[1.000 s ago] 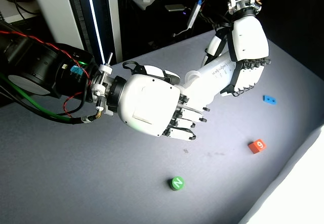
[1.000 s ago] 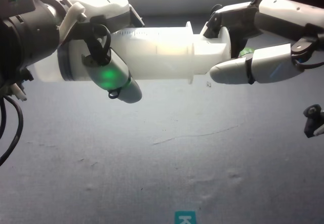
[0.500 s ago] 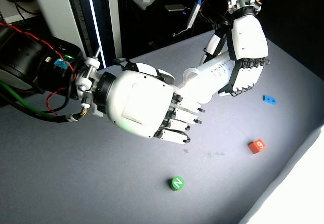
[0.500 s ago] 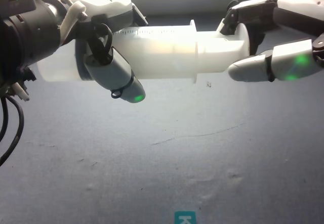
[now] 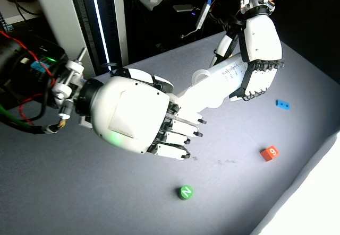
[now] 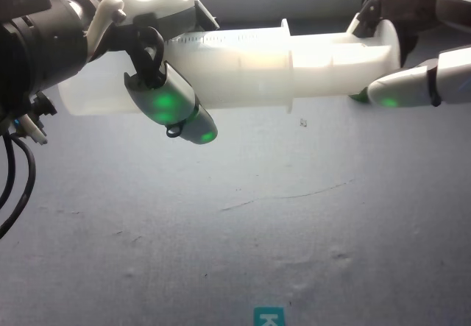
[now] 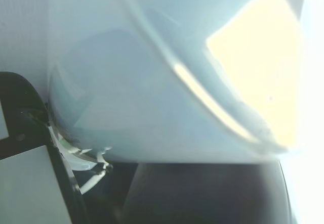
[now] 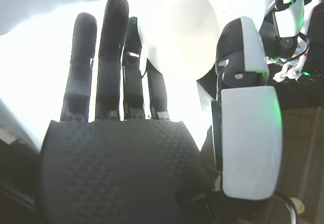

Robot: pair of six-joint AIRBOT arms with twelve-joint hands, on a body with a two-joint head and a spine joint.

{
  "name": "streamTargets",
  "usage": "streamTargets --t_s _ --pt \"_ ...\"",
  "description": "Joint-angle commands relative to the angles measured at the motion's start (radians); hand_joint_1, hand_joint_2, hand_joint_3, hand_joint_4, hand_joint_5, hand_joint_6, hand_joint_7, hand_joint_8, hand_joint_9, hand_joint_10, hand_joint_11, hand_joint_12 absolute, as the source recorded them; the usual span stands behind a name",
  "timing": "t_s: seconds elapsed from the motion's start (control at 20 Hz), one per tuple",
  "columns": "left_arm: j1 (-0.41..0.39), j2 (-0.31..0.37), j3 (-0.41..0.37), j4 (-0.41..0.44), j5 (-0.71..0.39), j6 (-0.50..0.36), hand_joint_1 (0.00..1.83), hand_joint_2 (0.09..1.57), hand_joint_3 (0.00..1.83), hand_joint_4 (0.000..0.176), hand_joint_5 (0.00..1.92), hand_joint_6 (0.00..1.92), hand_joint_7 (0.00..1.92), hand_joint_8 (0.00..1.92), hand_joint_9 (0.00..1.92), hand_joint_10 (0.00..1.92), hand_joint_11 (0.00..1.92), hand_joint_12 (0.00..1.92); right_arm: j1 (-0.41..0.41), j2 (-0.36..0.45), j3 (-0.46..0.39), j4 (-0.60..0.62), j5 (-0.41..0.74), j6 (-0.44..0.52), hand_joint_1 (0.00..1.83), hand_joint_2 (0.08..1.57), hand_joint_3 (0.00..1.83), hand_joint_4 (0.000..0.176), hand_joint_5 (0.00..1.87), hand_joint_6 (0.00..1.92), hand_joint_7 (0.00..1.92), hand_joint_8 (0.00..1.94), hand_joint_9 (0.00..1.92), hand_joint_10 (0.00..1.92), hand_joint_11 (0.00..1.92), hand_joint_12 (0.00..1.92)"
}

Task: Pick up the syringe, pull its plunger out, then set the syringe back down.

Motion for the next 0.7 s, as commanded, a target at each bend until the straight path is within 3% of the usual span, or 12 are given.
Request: streamTargets --t_s 0.0,0.1,0.2,0.35,0.45,0.55,0.6,0.65 --pt "-0.01 0.008 0.013 0.06 -0.031 0.018 1.35 1.17 0.0 0.0 0.97 0.94 0.76 1.27 0.74 1.47 0.68 1.44 0.011 0.026 0.009 0.022 0.096 0.005 1.14 1.25 0.0 0.002 0.67 1.41 0.79 1.36 0.62 1.18 0.26 1.56" --pt "-0.01 0.008 0.013 0.06 -0.031 0.018 1.35 1.19 0.0 0.0 0.95 0.98 0.73 1.31 0.71 1.51 0.65 1.46 0.012 0.04 0.007 0.022 0.091 0.005 1.14 1.24 0.0 0.009 0.71 1.36 0.79 1.37 0.62 1.2 0.26 1.55" --pt "-0.01 0.008 0.014 0.061 -0.031 0.018 1.35 1.18 0.0 0.0 0.97 0.93 0.76 1.29 0.73 1.48 0.67 1.44 0.012 0.052 0.003 0.022 0.087 0.008 1.16 1.23 0.0 0.0 0.73 1.31 0.81 1.36 0.62 1.19 0.26 1.54" --pt "-0.01 0.008 0.014 0.062 -0.031 0.018 1.35 1.18 0.0 0.0 0.96 0.92 0.75 1.31 0.73 1.5 0.68 1.44 0.015 0.073 -0.002 0.022 0.077 0.008 1.13 1.26 0.0 0.0 0.66 1.41 0.77 1.42 0.6 1.22 0.25 1.53" --pt "-0.01 0.008 0.014 0.063 -0.031 0.018 1.35 1.18 0.0 0.0 0.95 0.94 0.74 1.34 0.73 1.5 0.65 1.45 0.015 0.091 -0.009 0.022 0.068 0.009 1.14 1.25 0.0 0.002 0.7 1.37 0.79 1.37 0.61 1.22 0.24 1.55" --pt "-0.01 0.008 0.014 0.064 -0.031 0.018 1.35 1.18 0.0 0.0 0.95 0.94 0.75 1.31 0.73 1.5 0.66 1.46 0.015 0.102 -0.01 0.022 0.066 0.009 1.13 1.26 0.0 0.014 0.69 1.4 0.76 1.39 0.59 1.22 0.25 1.54" --pt "-0.01 0.008 0.013 0.065 -0.031 0.018 1.35 1.18 0.0 0.0 0.96 0.95 0.75 1.29 0.73 1.48 0.66 1.46 0.016 0.106 -0.01 0.022 0.062 0.009 1.14 1.24 0.0 0.012 0.71 1.37 0.79 1.35 0.62 1.21 0.27 1.54" --pt "-0.01 0.008 0.013 0.065 -0.031 0.018 1.36 1.17 0.0 0.0 0.97 0.92 0.77 1.27 0.75 1.46 0.69 1.44 0.016 0.116 -0.013 0.022 0.051 0.009 1.14 1.26 0.0 0.001 0.68 1.38 0.76 1.42 0.58 1.26 0.25 1.59"
